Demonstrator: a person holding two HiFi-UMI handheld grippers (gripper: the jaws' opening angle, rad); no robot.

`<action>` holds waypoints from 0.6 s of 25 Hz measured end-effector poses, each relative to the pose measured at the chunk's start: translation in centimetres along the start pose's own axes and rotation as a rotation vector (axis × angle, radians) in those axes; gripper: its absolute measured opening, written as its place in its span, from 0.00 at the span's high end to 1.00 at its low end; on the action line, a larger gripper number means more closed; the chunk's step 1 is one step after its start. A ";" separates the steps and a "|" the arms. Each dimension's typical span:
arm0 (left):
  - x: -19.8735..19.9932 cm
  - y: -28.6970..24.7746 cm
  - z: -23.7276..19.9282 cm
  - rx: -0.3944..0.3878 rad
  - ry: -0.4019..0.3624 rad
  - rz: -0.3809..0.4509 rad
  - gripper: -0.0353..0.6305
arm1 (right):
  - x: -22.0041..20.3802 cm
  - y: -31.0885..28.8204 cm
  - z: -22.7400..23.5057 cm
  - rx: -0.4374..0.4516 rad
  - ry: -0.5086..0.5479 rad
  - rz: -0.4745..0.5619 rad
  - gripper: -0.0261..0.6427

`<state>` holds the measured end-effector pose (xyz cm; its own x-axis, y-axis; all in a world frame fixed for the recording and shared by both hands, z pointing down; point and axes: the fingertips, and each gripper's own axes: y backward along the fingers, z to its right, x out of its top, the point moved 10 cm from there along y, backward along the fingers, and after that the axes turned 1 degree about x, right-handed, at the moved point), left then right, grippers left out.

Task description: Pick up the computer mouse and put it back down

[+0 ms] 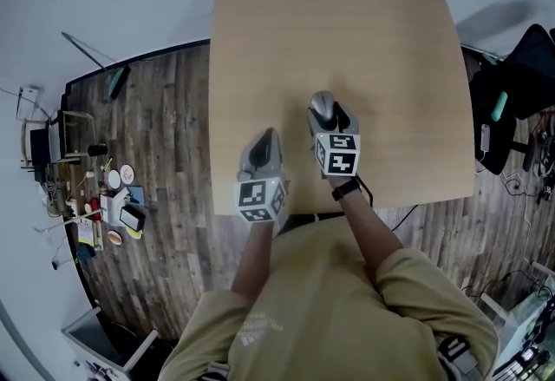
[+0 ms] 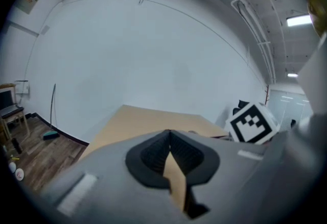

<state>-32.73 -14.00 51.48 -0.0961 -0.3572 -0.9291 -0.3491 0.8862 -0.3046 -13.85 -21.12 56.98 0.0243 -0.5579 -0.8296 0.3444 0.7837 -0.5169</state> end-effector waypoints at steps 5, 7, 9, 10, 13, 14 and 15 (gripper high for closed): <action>-0.2 -2.7 -0.8 0.015 0.009 -0.044 0.94 | -0.5 -4.6 3.4 -0.070 -0.039 -0.066 0.51; -0.4 -3.6 -0.9 0.025 0.013 -0.060 0.94 | -1.2 -6.1 4.9 -0.100 -0.062 -0.101 0.51; -0.8 -4.6 -1.0 0.031 0.014 -0.080 0.94 | -2.0 -7.5 6.3 -0.123 -0.086 -0.137 0.51; -1.1 -5.0 -1.0 0.032 0.014 -0.089 0.94 | -2.4 -8.2 6.8 -0.131 -0.096 -0.153 0.51; -1.7 -6.2 -1.1 0.023 0.012 -0.114 0.94 | -3.3 -9.8 7.6 -0.141 -0.111 -0.189 0.51; -1.9 -6.4 -1.2 0.020 0.010 -0.122 0.94 | -3.5 -10.1 7.6 -0.141 -0.111 -0.199 0.51; -2.0 -6.5 -1.3 0.017 0.007 -0.129 0.94 | -3.8 -10.3 7.6 -0.142 -0.109 -0.208 0.51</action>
<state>-31.45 -19.46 55.58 -0.0576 -0.4706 -0.8804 -0.3431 0.8375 -0.4252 -10.39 -29.19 67.07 0.0703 -0.7307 -0.6791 0.2181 0.6756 -0.7043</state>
